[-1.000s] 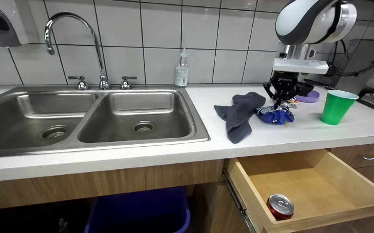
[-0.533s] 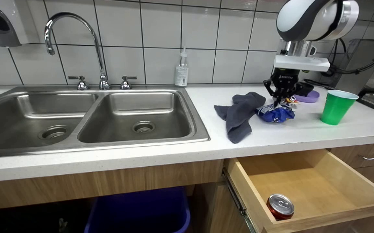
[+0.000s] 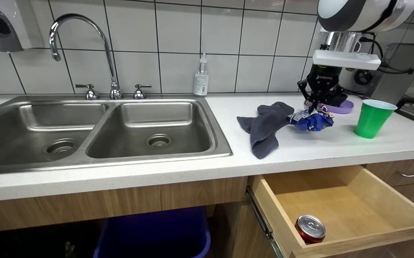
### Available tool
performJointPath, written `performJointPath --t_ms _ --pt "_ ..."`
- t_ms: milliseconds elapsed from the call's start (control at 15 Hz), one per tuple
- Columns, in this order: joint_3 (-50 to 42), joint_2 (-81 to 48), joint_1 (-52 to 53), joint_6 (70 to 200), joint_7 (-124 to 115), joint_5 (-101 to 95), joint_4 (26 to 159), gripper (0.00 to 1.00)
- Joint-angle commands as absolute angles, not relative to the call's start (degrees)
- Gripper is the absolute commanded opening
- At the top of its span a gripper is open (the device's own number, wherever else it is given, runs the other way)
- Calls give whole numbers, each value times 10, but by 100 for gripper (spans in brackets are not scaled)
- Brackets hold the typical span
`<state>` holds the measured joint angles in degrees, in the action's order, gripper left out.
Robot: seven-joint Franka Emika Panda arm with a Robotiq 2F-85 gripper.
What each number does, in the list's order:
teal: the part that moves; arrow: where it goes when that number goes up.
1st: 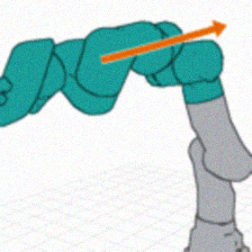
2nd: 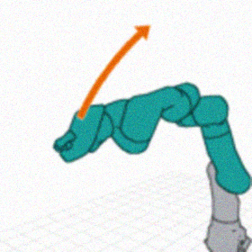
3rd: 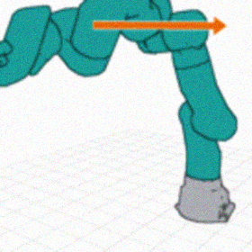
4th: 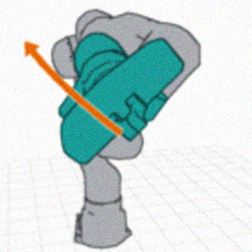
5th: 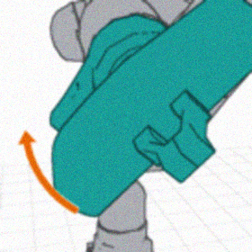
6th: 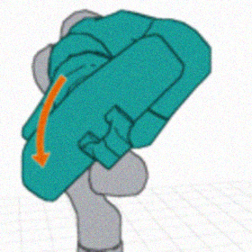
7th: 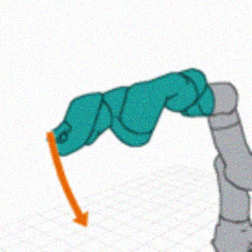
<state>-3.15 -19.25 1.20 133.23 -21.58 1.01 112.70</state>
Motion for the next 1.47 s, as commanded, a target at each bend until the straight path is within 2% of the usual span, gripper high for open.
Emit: performJointPath --t_ms 0,933,1400 --pt "-27 -124 11 1324 -195 22 1194 0" --pt "-8 53 12 1322 -193 13 1410 0" --pt "3 82 8 1323 -197 -7 1487 0"
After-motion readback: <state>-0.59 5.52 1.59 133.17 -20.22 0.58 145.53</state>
